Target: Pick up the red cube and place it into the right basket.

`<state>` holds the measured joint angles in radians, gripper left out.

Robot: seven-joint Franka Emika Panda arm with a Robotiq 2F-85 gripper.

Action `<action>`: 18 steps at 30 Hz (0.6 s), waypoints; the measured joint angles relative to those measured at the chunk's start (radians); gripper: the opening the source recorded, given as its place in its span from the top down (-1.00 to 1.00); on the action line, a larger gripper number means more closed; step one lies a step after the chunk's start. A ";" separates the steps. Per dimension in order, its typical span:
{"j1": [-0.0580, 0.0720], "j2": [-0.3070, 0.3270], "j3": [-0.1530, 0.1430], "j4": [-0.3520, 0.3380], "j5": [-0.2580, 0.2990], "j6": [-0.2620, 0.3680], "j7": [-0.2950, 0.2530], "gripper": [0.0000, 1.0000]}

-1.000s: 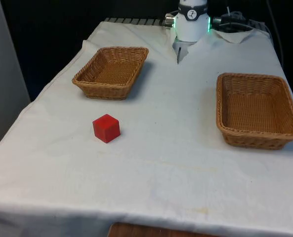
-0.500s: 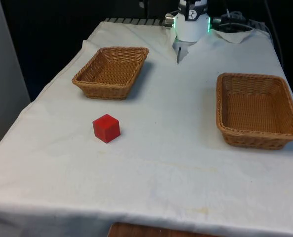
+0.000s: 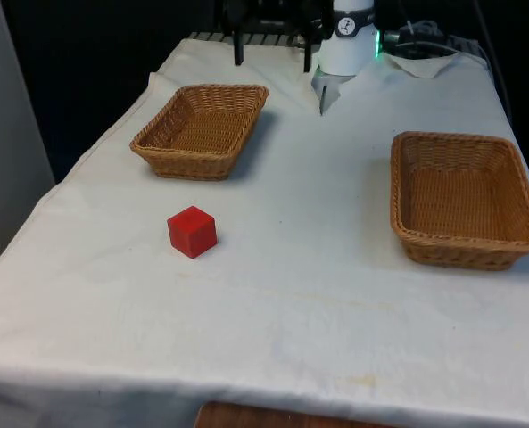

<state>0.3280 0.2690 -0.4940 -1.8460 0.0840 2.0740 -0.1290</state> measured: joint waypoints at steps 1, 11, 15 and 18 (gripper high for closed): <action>-0.001 0.006 -0.003 -0.001 0.006 0.010 -0.004 -1.00; -0.014 0.089 -0.038 -0.003 0.081 0.108 -0.056 -1.00; -0.018 0.122 -0.048 0.000 0.117 0.139 -0.075 -1.00; -0.020 0.139 -0.052 0.003 0.135 0.152 -0.084 -1.00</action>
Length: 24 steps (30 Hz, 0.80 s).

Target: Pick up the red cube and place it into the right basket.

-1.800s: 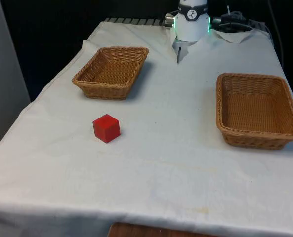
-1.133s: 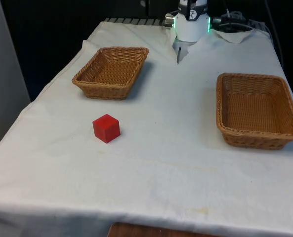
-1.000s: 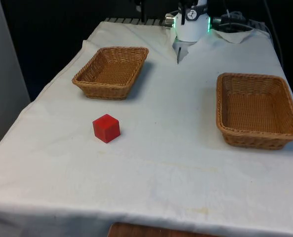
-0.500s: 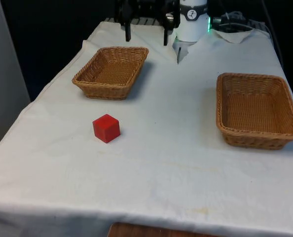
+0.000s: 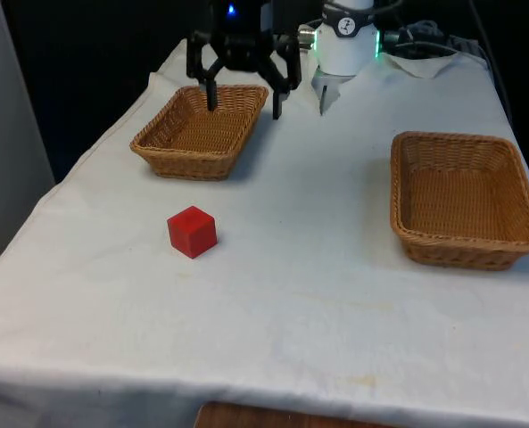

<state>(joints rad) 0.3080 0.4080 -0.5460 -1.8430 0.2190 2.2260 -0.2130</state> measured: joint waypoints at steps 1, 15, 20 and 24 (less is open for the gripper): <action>-0.003 0.018 -0.003 0.006 0.020 0.012 -0.009 -1.00; -0.024 0.166 -0.026 0.077 0.168 0.058 -0.076 -1.00; -0.033 0.238 -0.033 0.129 0.225 0.059 -0.098 -1.00; -0.039 0.292 -0.041 0.170 0.261 0.059 -0.107 -1.00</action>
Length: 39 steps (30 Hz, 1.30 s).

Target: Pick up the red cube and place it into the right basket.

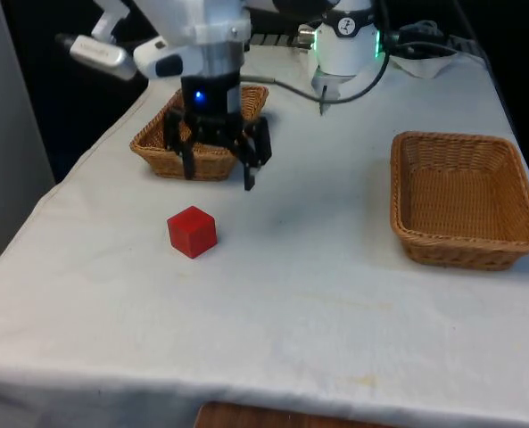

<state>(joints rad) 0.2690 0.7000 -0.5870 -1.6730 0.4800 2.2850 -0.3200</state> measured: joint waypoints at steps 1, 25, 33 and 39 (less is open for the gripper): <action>-0.004 0.023 -0.002 0.018 0.015 0.000 -0.003 -1.00; -0.022 0.163 -0.036 0.096 0.104 0.011 0.026 -1.00; -0.030 0.236 -0.042 0.159 0.156 0.011 0.047 -1.00; -0.040 0.269 -0.055 0.199 0.169 0.005 0.053 -1.00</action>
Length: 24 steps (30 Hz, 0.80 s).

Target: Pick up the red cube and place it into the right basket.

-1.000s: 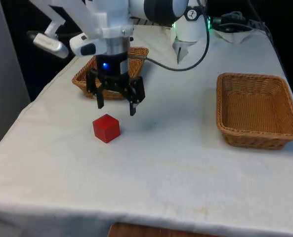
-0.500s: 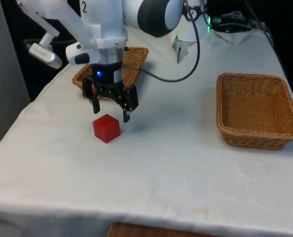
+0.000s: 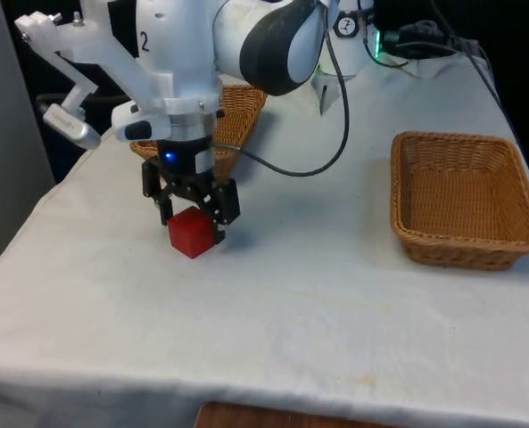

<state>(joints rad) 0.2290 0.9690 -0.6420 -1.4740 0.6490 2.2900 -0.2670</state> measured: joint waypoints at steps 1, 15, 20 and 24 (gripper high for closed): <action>0.000 0.000 0.000 0.000 0.000 0.000 0.000 -1.00; -0.017 0.024 -0.013 0.043 0.003 -0.023 0.018 0.96; -0.018 0.027 -0.017 0.048 0.003 -0.029 0.021 0.95; -0.017 0.028 -0.018 0.049 0.003 -0.029 0.021 0.95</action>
<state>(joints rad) 0.2120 0.9970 -0.6600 -1.4250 0.6520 2.2610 -0.2460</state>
